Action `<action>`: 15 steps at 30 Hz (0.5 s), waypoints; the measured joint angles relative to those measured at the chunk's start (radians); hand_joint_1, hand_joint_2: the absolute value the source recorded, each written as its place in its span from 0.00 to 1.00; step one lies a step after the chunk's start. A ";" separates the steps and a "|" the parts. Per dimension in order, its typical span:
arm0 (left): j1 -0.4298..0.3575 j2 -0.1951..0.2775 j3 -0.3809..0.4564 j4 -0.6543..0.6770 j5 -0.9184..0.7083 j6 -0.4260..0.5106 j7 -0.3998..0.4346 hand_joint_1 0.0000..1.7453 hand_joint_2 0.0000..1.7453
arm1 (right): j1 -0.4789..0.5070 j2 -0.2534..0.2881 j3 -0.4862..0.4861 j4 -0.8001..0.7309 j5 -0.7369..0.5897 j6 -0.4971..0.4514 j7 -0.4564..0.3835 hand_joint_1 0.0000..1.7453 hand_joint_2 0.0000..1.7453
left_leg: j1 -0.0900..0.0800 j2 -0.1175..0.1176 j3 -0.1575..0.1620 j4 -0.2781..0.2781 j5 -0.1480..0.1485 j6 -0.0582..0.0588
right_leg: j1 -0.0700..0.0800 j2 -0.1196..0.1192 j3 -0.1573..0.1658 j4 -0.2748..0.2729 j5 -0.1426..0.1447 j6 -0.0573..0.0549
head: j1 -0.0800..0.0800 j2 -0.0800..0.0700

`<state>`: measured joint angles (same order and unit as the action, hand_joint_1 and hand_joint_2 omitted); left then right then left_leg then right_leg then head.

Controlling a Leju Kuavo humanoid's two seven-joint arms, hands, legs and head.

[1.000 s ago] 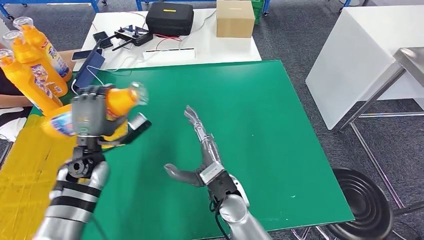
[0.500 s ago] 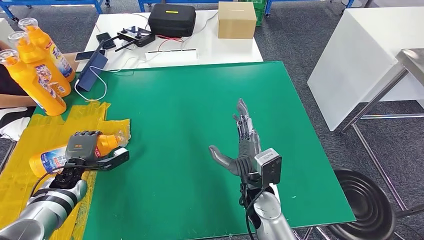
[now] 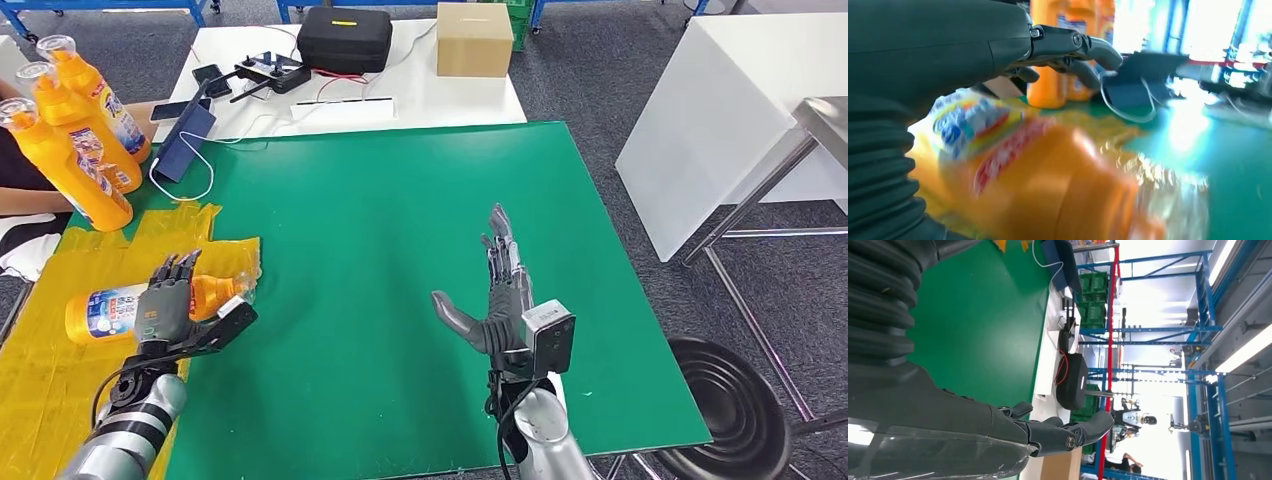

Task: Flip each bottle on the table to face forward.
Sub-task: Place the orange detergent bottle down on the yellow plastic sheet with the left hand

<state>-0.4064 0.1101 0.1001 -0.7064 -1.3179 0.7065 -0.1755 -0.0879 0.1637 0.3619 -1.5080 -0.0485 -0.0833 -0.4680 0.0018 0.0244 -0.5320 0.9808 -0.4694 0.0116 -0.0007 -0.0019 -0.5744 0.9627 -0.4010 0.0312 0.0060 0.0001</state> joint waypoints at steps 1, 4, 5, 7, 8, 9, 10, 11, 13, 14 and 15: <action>0.006 -0.013 0.033 -0.026 0.001 0.000 -0.021 0.00 1.00 | 0.002 0.000 0.000 0.000 0.000 -0.003 -0.001 0.00 1.00 | 0.000 0.000 0.000 0.000 0.000 0.000 | 0.000 0.000 0.000 0.000 0.000 0.000 | 0.000 0.000; 0.024 -0.069 0.149 -0.125 0.006 0.000 -0.139 0.00 1.00 | 0.006 0.000 -0.001 0.000 0.007 -0.019 -0.004 0.00 1.00 | 0.000 -0.001 -0.002 0.000 0.000 0.000 | 0.000 -0.001 -0.002 0.000 0.000 0.000 | 0.000 0.000; 0.029 -0.093 0.195 -0.163 0.012 0.000 -0.187 0.00 1.00 | 0.008 0.000 -0.001 0.000 0.012 -0.025 -0.006 0.00 1.00 | 0.000 -0.001 -0.003 0.000 0.000 0.000 | 0.000 -0.001 -0.002 0.000 0.000 0.000 | 0.000 0.000; 0.035 -0.135 0.274 -0.227 0.021 0.000 -0.250 0.00 1.00 | 0.011 0.001 -0.001 -0.001 0.018 -0.033 -0.008 0.00 1.00 | 0.000 -0.001 -0.003 0.000 0.000 0.000 | 0.000 -0.001 -0.003 0.000 0.000 0.000 | 0.000 0.000; 0.037 -0.152 0.304 -0.251 0.023 0.000 -0.262 0.00 1.00 | 0.012 0.001 -0.001 -0.002 0.019 -0.034 -0.009 0.00 1.00 | 0.000 -0.001 -0.003 0.000 0.000 0.000 | 0.000 -0.001 -0.003 0.000 0.000 0.000 | 0.000 0.000; 0.037 -0.165 0.328 -0.270 0.025 0.000 -0.267 0.00 1.00 | 0.013 0.001 -0.001 -0.002 0.019 -0.035 -0.010 0.00 1.00 | 0.000 -0.001 -0.003 0.000 0.000 0.000 | 0.000 -0.001 -0.003 0.000 0.000 0.000 | 0.000 0.000; 0.038 -0.176 0.348 -0.286 0.026 0.000 -0.270 0.00 1.00 | 0.014 0.001 -0.001 -0.003 0.019 -0.035 -0.010 0.00 1.00 | 0.000 0.000 -0.003 0.000 0.000 0.000 | 0.000 0.000 -0.003 0.000 0.000 0.000 | 0.000 0.000; 0.039 -0.186 0.365 -0.300 0.032 0.000 -0.278 0.00 1.00 | 0.015 0.001 -0.002 -0.003 0.021 -0.037 -0.011 0.00 1.00 | 0.000 0.000 -0.003 0.000 0.000 0.000 | 0.000 0.000 -0.003 0.000 0.000 0.000 | 0.000 0.000; 0.042 -0.209 0.398 -0.330 0.079 0.000 -0.340 0.00 1.00 | 0.017 0.002 -0.002 -0.004 0.036 -0.049 -0.016 0.00 1.00 | 0.000 -0.001 -0.004 0.000 0.000 0.000 | 0.000 -0.001 -0.003 0.000 0.000 0.000 | 0.000 0.000; 0.044 -0.226 0.416 -0.350 0.136 0.000 -0.391 0.00 1.00 | 0.020 0.002 -0.002 -0.006 0.051 -0.060 -0.020 0.00 1.00 | 0.000 -0.002 -0.004 0.000 0.000 0.000 | 0.000 -0.001 -0.003 0.000 0.000 0.000 | 0.000 0.000; 0.049 -0.246 0.431 -0.377 0.221 0.000 -0.438 0.00 1.00 | 0.023 0.002 -0.002 -0.010 0.070 -0.074 -0.025 0.00 1.00 | 0.000 -0.002 -0.004 0.000 0.000 0.000 | 0.000 -0.001 -0.003 0.000 0.000 0.000 | 0.000 0.000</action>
<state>-0.3570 -0.1356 0.5308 -1.0831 -1.0970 0.7062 -0.6136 -0.0645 0.1662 0.3599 -1.5179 0.0211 -0.1576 -0.4930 0.0018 0.0220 -0.5358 0.9812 -0.4696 0.0116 -0.0008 -0.0028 -0.5778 0.9626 -0.4011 0.0312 0.0055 0.0000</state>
